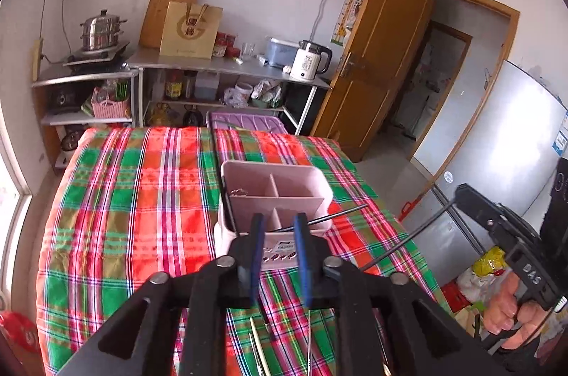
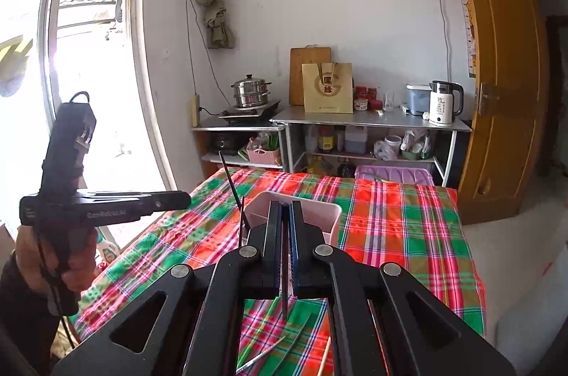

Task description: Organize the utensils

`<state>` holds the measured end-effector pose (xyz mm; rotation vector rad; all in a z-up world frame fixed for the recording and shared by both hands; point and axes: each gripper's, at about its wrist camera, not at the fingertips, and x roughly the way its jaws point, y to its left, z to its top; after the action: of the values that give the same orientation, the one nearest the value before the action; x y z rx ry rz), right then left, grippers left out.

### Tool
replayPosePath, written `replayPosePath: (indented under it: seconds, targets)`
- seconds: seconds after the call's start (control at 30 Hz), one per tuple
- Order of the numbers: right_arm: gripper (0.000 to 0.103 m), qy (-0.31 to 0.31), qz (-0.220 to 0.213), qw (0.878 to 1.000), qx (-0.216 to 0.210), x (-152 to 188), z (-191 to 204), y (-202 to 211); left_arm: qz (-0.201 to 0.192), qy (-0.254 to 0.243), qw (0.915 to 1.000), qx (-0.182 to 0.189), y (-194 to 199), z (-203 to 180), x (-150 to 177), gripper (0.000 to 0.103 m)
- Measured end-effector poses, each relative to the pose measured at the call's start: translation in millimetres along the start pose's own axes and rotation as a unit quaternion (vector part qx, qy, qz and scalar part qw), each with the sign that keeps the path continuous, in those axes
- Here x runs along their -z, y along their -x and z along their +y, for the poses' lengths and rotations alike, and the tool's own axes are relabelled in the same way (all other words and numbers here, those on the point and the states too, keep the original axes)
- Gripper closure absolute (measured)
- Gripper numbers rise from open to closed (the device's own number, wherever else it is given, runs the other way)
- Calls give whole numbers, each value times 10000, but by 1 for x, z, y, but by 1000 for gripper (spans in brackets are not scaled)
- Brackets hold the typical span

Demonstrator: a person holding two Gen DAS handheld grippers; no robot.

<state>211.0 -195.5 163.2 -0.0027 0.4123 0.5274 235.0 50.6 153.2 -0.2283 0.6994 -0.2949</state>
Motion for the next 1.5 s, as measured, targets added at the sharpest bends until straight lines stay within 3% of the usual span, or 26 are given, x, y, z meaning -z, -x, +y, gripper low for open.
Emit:
replayPosePath:
  seconds: [0.07, 0.27, 0.43, 0.6, 0.67, 1.07, 1.5]
  targets:
    - [99, -4, 12, 10000, -19, 1, 0, -1, 221, 226, 9995, -38, -21, 13, 6, 60]
    - [99, 3, 82, 10000, -49, 4, -1, -7, 916, 449, 9944, -286, -85, 35, 24, 60]
    - [99, 4, 132, 9999, -49, 5, -3, -11, 1133, 513, 9914, -401, -116, 41, 24, 60]
    - [99, 11, 154, 9999, -42, 5, -4, -13, 1362, 620, 9882, -324, -132, 45, 25, 82]
    - [99, 7, 158, 9999, -42, 5, -4, -13, 1336, 528, 9892, -299, -132, 41, 26, 97]
    - [99, 12, 90, 9999, -97, 2, 1, -9, 695, 233, 9972, -137, -66, 21, 11, 98]
    - [99, -55, -343, 9990, -285, -31, 11, 3, -296, -468, 9982, -213, 34, -17, -42, 98]
